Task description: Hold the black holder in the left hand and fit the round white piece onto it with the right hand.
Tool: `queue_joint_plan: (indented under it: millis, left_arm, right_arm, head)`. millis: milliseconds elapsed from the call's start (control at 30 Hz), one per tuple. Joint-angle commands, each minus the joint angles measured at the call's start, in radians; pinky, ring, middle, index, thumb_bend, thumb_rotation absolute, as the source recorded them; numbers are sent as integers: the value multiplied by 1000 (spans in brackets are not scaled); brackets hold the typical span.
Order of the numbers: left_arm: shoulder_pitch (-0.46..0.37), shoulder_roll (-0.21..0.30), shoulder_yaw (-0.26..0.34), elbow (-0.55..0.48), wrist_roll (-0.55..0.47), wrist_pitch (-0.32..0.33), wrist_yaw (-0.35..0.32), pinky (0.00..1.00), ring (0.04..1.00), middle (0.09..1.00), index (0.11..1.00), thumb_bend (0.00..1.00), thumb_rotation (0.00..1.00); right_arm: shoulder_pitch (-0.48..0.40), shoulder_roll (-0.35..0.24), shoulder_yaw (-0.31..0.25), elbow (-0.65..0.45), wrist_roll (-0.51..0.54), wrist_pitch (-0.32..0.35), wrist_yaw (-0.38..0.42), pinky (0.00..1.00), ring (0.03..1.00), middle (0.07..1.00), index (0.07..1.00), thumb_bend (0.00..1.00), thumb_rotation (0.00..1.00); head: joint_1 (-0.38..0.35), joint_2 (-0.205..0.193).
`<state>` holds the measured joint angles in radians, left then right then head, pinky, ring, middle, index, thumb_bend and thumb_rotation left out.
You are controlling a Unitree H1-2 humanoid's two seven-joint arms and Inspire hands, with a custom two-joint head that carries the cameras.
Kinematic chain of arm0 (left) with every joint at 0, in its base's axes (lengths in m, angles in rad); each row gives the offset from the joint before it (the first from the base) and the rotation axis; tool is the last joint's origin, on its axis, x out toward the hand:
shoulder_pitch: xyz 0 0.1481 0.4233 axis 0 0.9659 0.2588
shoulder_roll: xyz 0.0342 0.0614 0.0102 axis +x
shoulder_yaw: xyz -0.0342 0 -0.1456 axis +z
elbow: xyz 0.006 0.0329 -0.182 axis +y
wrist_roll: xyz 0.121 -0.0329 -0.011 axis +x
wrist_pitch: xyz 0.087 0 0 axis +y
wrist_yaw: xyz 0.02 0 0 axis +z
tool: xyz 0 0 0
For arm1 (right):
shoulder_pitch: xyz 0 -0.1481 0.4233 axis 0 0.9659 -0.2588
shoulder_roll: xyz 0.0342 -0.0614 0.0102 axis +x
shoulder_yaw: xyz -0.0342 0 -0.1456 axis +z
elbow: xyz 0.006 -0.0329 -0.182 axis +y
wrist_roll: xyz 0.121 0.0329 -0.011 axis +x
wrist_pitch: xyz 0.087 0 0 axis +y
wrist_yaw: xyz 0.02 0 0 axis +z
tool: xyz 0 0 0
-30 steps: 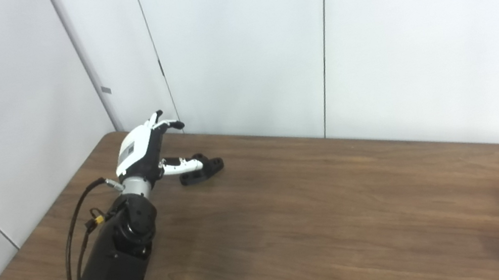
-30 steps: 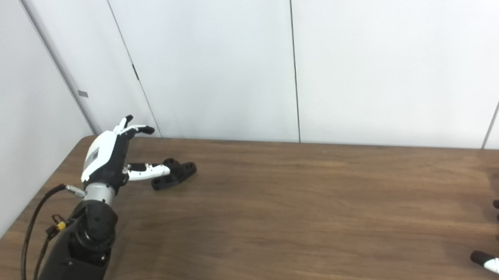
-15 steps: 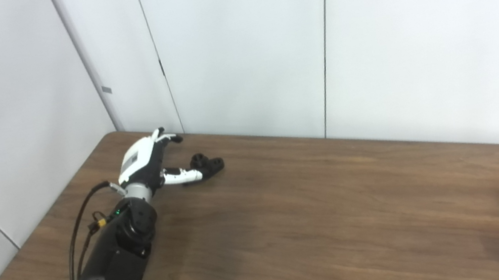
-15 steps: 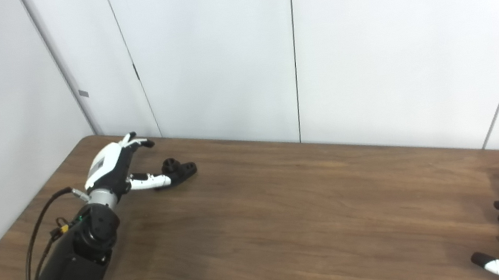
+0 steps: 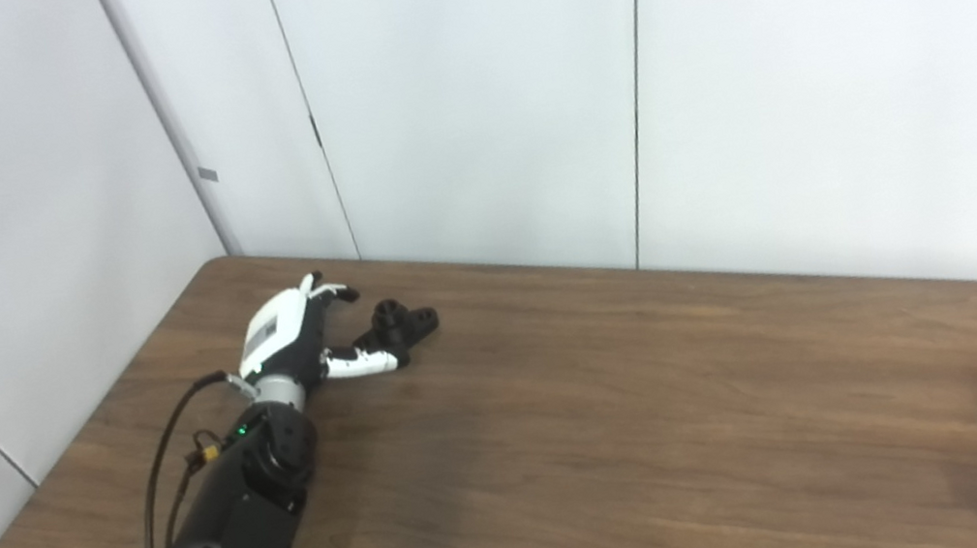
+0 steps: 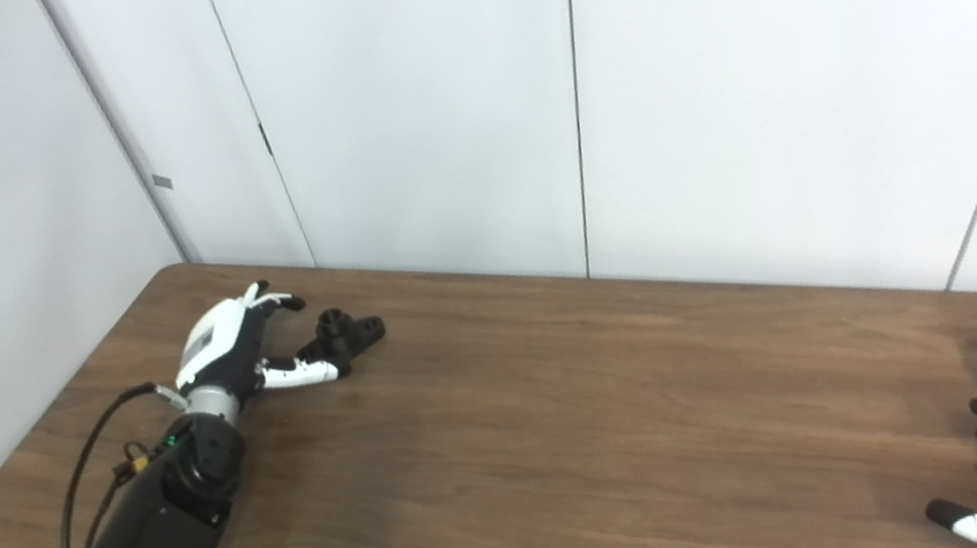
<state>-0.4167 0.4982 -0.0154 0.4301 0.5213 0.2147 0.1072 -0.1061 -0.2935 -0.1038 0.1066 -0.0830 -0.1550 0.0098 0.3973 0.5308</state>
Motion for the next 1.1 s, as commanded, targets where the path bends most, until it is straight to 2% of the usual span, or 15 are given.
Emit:
queue_joint_plan:
  millis: [0,200,367,600,800,933,1067]
  left_arm:
    - [-51,8,5,-2,-5,-33,38,1000,1000,1000,801,1000,341]
    - [-38,-26,10,17,-24,-44,67,1000,1000,1000,780,958,302]
    - [-41,-43,8,58,-33,-70,95,1000,1000,1000,769,957,314]
    - [-57,-68,19,113,-84,-84,98,1000,1000,1000,761,934,293]
    - [-56,-73,15,136,-101,-87,101,949,1000,1000,743,906,311]
    - [-49,-72,18,138,-107,-91,112,986,1000,1000,738,869,266]
    - [-45,-68,19,136,-104,-82,118,967,1000,1000,735,869,277]
  right_arm:
    - [0,-18,-9,-34,4,9,8,576,746,831,706,821,170]
    - [9,-20,-8,-56,0,26,8,577,748,828,703,808,155]
    - [10,-21,-9,-62,1,28,10,574,742,831,705,800,153]
    - [12,-20,-9,-66,2,31,12,579,744,836,709,790,143]
    - [15,-21,-10,-79,-5,39,9,578,739,836,708,780,159]
    - [16,-23,-11,-81,-4,35,11,573,733,835,709,771,145]
    - [17,-22,-13,-87,-1,43,13,577,740,833,707,772,138]
  head:
    - [-4,1]
    - [-5,10]
    - [-1,15]
    - [-4,21]
    - [-8,24]
    - [-5,28]
    - [-1,30]
